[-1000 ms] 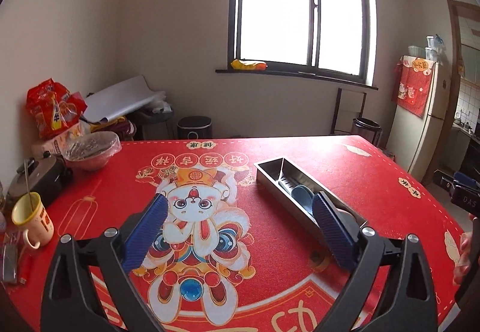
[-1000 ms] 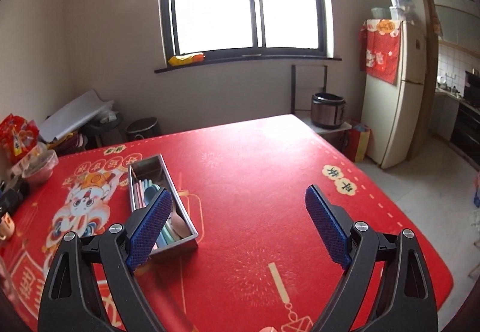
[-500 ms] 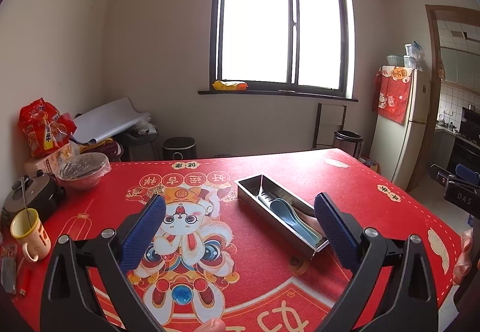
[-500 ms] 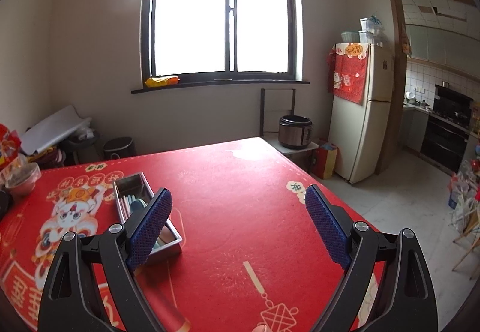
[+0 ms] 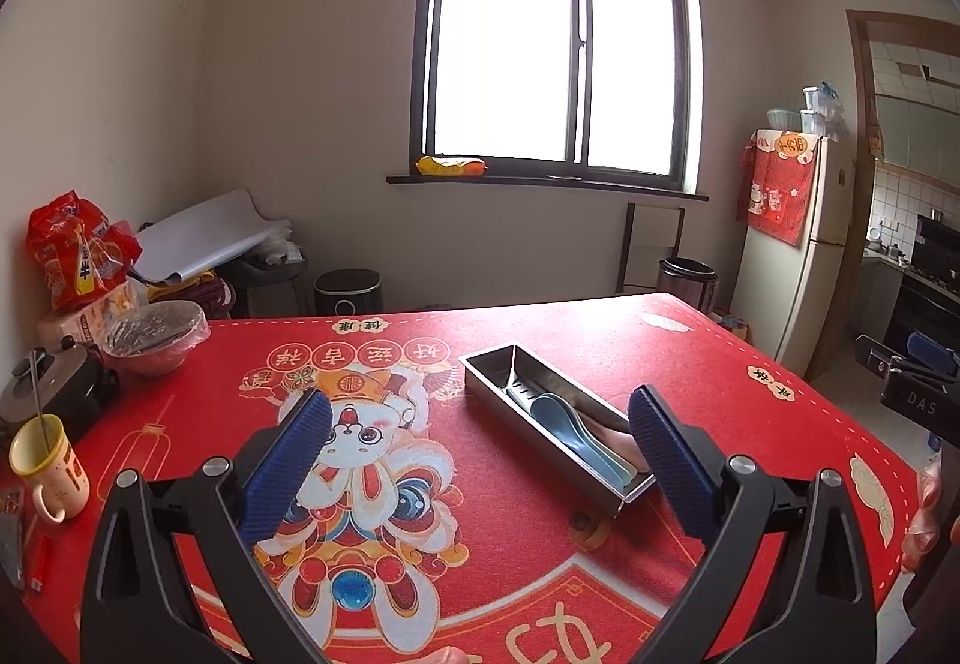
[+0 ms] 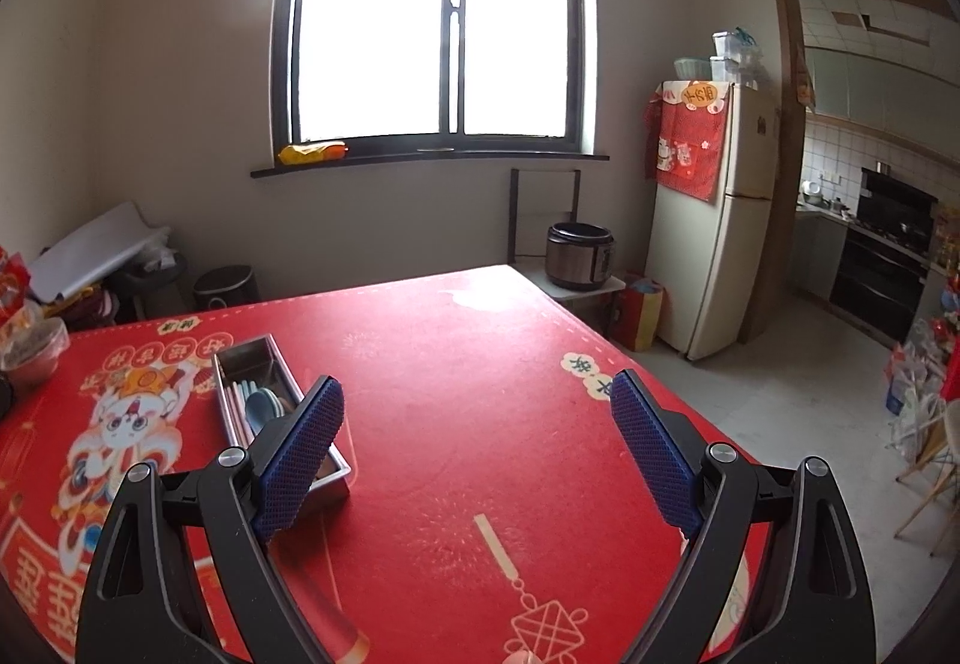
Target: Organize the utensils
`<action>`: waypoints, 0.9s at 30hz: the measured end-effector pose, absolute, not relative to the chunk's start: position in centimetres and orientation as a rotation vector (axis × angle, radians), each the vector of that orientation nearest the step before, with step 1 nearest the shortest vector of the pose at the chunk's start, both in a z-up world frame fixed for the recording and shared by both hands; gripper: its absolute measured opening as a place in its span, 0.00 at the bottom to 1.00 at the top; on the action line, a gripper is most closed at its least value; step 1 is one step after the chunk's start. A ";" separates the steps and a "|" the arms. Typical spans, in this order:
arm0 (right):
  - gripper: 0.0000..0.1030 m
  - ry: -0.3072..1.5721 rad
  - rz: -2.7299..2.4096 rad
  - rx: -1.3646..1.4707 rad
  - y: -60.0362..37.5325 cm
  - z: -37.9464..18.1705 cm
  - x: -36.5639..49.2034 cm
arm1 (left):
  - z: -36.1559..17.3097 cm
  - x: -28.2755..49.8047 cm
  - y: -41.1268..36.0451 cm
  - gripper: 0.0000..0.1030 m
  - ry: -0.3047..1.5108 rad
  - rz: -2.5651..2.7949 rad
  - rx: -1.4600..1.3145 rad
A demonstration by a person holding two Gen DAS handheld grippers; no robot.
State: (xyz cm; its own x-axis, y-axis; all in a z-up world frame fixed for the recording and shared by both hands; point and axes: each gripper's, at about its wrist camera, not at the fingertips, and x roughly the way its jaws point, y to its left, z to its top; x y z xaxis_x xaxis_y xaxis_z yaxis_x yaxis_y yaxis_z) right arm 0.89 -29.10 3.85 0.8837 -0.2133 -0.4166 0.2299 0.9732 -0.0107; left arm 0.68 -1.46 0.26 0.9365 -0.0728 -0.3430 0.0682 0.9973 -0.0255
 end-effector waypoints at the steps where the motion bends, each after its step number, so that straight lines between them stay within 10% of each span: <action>1: 0.85 0.429 -0.235 0.038 -29.1 3.9 0.9 | 0.2 0.7 -1.6 0.94 0.352 -0.072 -0.010; 27: 0.85 0.444 -0.386 -0.021 -29.3 3.5 1.3 | -0.5 1.5 -1.9 0.94 0.350 -0.109 -0.003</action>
State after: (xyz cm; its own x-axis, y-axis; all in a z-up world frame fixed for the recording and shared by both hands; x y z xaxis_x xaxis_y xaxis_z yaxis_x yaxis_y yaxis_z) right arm 1.32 -29.32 3.45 0.8320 -0.3684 -0.4147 0.3592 0.9275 -0.1032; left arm 1.49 -1.91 -0.52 0.9337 -0.1072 -0.3416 0.1060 0.9941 -0.0222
